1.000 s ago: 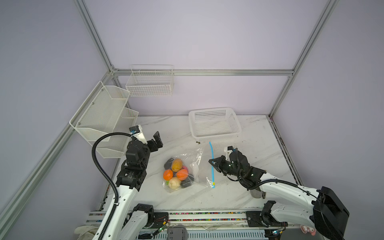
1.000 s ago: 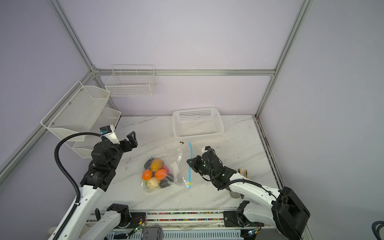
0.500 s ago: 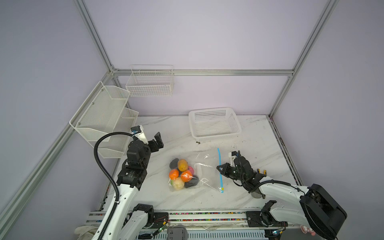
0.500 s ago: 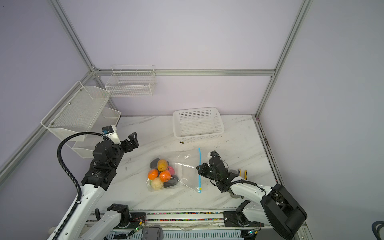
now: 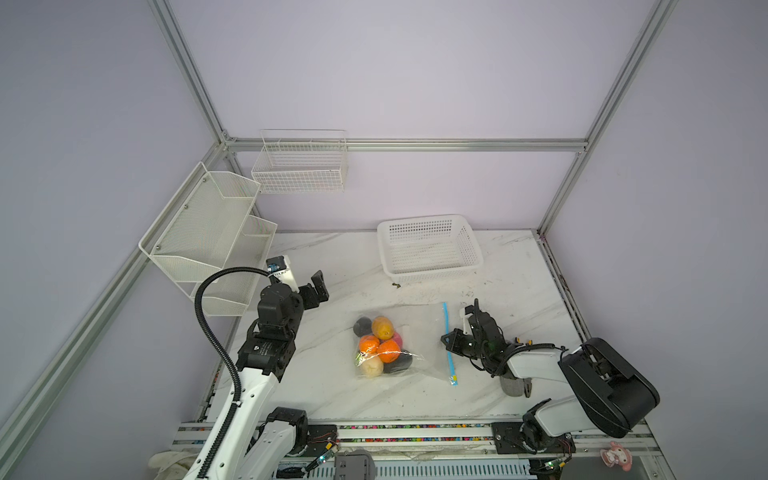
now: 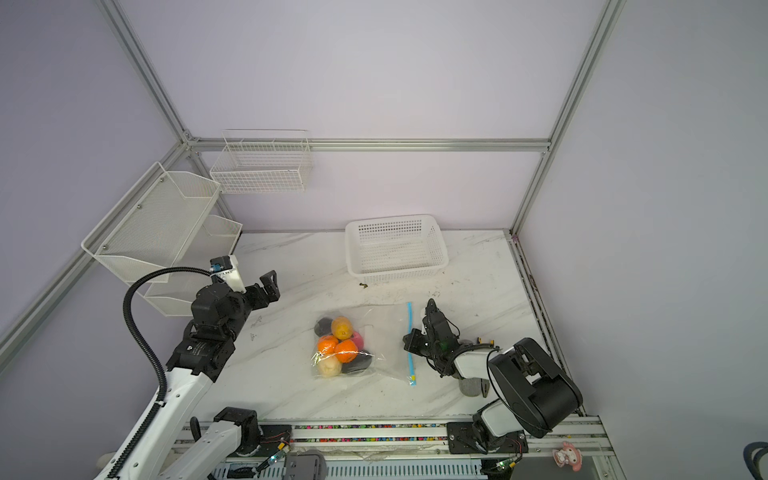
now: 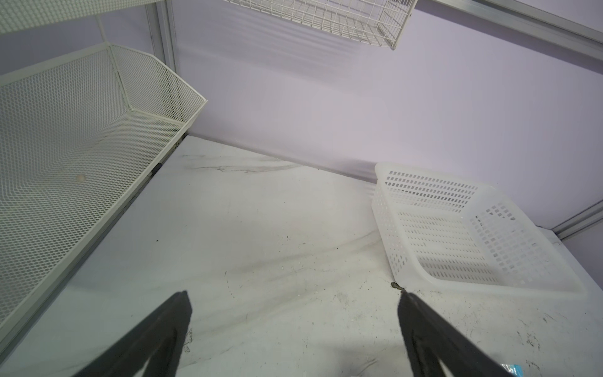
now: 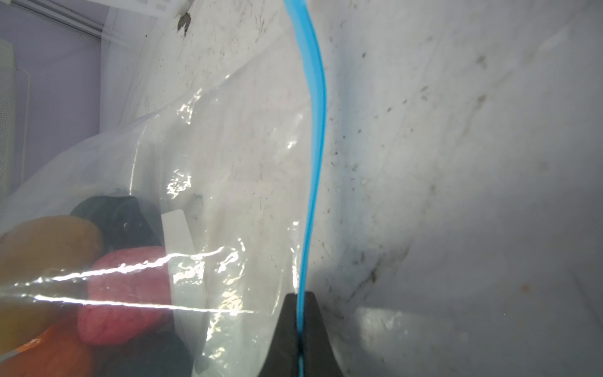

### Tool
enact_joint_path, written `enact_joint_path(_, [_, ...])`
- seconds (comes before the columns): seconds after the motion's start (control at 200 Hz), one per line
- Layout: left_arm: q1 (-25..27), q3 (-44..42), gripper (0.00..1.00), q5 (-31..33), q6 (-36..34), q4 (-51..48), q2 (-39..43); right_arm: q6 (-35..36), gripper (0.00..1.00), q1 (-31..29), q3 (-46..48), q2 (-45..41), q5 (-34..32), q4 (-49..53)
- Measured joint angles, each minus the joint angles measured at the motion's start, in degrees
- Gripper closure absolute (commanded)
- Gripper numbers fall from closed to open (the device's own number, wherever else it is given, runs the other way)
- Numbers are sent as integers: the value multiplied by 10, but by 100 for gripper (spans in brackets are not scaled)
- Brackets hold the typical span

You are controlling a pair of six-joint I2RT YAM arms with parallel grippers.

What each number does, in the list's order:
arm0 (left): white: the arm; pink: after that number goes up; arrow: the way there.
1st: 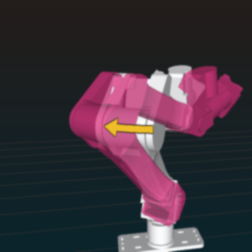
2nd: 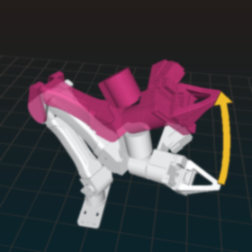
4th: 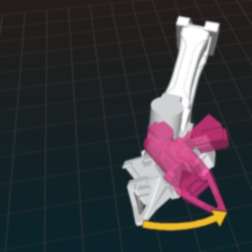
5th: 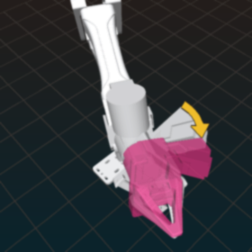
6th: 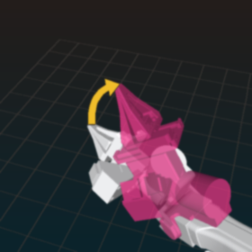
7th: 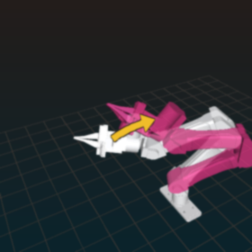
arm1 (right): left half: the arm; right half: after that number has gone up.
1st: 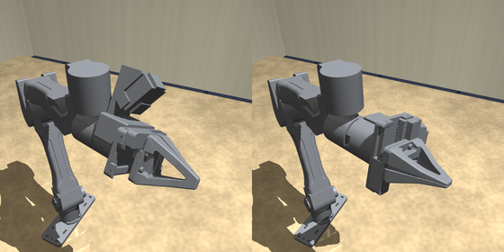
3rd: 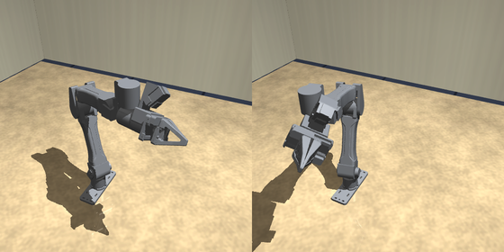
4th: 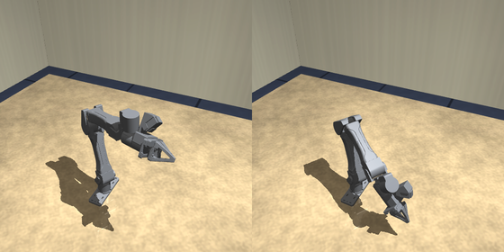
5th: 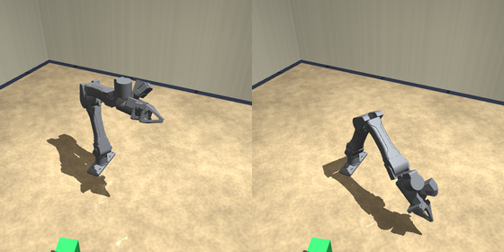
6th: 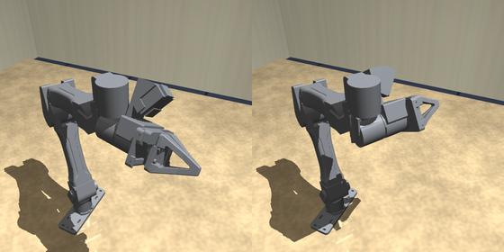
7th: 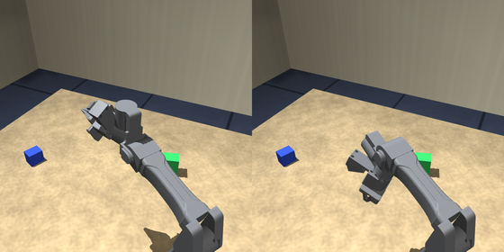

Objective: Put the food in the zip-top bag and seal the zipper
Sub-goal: 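Open the right gripper to release the bag and withdraw it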

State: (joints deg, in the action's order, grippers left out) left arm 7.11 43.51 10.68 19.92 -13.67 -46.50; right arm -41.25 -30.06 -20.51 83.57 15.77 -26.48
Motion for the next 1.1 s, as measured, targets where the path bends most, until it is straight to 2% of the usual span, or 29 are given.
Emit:
enact_joint_path(0.24, [0,-3,0,0,0,-2,0,13,100,16,0,1,2,-9])
enact_joint_path(0.31, [0,-4,0,0,0,-2,0,13,86,17,0,-1,4,-9])
enact_joint_path(0.42, [0,-13,0,0,0,3,3,12,73,19,-3,-23,5,-2])
enact_joint_path(0.515, [0,-22,0,0,-2,6,2,16,51,22,-8,-63,4,11])
enact_joint_path(0.6, [0,-28,0,1,-10,7,-6,31,45,27,-26,-105,-3,33])
enact_joint_path(0.755, [0,-66,0,25,-17,18,-16,90,36,30,-81,-163,-37,65])
enact_joint_path(0.92, [0,-158,0,69,-26,97,-20,176,20,32,-94,-238,-114,70])
enact_joint_path(1.015, [-2,-205,0,81,-37,136,-31,234,20,32,-95,-274,-163,66])
enact_joint_path(1.1, [-8,-216,0,87,-61,171,-54,303,18,32,-71,-300,-185,9])
